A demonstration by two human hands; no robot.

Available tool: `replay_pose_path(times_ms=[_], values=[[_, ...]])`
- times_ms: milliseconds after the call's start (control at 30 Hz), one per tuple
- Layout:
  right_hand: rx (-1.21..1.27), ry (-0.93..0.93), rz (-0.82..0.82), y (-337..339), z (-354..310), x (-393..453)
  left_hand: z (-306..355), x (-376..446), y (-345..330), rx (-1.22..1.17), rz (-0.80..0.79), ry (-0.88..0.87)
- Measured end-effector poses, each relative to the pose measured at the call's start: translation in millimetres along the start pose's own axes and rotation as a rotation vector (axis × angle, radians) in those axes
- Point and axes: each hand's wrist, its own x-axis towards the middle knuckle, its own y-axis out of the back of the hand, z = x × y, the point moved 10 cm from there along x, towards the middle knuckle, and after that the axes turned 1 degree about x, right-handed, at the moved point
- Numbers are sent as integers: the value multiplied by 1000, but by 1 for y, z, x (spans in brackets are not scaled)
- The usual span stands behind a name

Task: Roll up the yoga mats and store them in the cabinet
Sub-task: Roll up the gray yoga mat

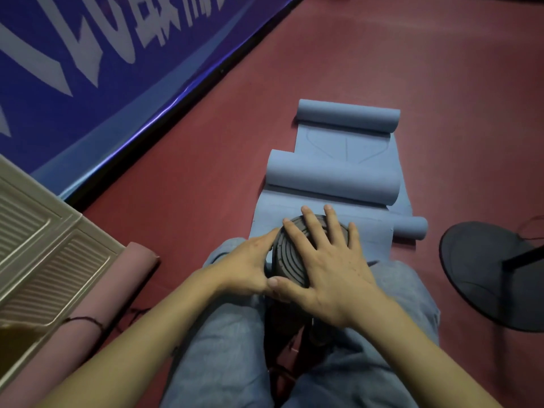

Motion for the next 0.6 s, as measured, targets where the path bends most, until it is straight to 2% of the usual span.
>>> replay_pose_path(times_ms=[167, 300, 367, 433, 500, 533, 600], values=[[-20, -10, -101, -15, -23, -6, -23, -11, 5, 119, -87, 68], [-7, 36, -221, -7, -23, 4, -21, -18, 15, -64, -28, 25], [127, 52, -203, 19, -16, 20, -32, -15, 33, -295, 105, 40], [486, 38, -129, 44, 1, 44, -68, -14, 62, -517, 367, 162], [865, -88, -55, 49, 36, 71, -126, -24, 77, -680, 612, 371], [965, -155, -27, 41, 53, 83, -158, -35, 77, -705, 692, 491], [1023, -259, -3, 12, 80, 108, -223, -60, 62, -685, 726, 736]])
